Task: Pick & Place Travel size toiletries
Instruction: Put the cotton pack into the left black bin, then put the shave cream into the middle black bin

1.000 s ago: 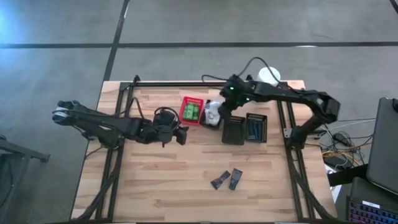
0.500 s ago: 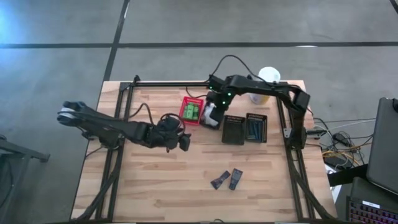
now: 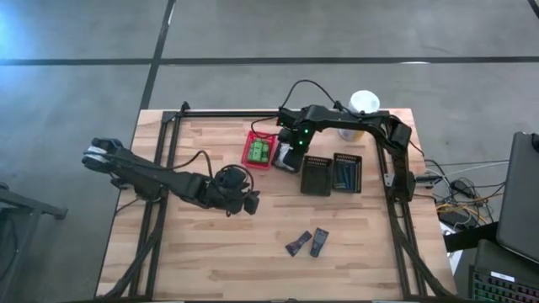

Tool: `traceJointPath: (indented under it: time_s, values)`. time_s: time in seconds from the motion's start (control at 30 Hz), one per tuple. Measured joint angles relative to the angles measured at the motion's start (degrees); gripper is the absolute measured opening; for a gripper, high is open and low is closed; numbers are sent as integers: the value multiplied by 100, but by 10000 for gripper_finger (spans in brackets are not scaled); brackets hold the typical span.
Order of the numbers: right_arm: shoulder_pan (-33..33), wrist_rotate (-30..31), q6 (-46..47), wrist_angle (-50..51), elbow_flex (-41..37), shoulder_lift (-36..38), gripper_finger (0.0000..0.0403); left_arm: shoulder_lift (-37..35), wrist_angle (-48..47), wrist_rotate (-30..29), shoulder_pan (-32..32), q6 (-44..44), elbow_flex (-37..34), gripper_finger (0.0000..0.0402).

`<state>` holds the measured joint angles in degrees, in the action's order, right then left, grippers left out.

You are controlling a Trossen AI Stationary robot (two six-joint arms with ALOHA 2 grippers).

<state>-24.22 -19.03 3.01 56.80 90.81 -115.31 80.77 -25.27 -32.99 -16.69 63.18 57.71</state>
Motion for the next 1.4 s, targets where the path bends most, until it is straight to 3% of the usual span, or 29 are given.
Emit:
traceJointPath:
  time_s: [0.07,0.23,0.6,0.9,1.4]
  values:
    - [28,-282,-1,-23,-32,0,36,-1,1,-5,0,0,0,246]
    - [167,-311,27,-201,-115,13,74,-2,1,-39,2,-17,0,245]
    - [294,151,131,-165,-64,149,192,-2,-3,-46,-10,-41,0,245]
    - [337,708,140,-146,-100,801,254,-7,-3,-48,-59,-72,0,245]
    - [667,876,450,-438,-341,1939,328,-9,118,-102,-70,-201,0,245]
